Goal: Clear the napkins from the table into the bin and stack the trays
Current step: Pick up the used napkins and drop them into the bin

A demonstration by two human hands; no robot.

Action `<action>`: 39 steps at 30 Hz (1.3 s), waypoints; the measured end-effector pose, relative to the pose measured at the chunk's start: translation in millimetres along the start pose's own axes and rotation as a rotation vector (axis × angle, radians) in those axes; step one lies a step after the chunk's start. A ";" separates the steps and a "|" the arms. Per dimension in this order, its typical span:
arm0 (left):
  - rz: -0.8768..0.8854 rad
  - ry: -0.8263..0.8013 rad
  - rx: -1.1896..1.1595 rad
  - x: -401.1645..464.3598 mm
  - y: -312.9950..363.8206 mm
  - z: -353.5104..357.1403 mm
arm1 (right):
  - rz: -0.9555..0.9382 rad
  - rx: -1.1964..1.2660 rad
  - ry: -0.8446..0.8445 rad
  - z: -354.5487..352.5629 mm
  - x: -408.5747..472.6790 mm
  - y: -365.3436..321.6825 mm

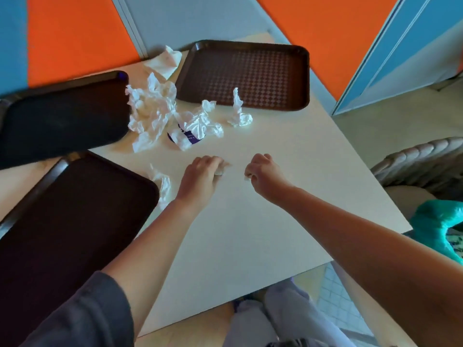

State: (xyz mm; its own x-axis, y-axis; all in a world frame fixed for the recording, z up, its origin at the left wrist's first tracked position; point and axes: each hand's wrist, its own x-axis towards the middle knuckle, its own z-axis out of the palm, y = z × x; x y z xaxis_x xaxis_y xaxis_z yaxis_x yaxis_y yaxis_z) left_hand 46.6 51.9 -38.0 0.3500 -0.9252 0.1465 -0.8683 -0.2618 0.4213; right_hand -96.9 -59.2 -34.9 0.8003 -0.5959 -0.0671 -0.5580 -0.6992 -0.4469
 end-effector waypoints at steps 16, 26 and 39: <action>0.320 -0.083 -0.088 44.4 237.8 96.9 | 0.200 0.069 0.297 -93.9 -147.0 185.4; 0.599 -0.189 -0.146 67.2 420.6 227.1 | 0.542 0.121 0.386 -127.4 -277.9 353.5; 0.546 -0.681 -0.134 40.2 490.7 358.4 | 0.874 0.074 0.213 -42.3 -355.7 455.7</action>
State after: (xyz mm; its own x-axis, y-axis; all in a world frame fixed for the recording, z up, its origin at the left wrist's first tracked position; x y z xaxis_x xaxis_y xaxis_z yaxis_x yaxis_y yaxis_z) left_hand -491.4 -212.2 -146.1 -0.4247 -0.8854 -0.1889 -0.7893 0.2598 0.5564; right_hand -645.1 -182.5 -176.9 0.0350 -0.9686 -0.2461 -0.9268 0.0606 -0.3706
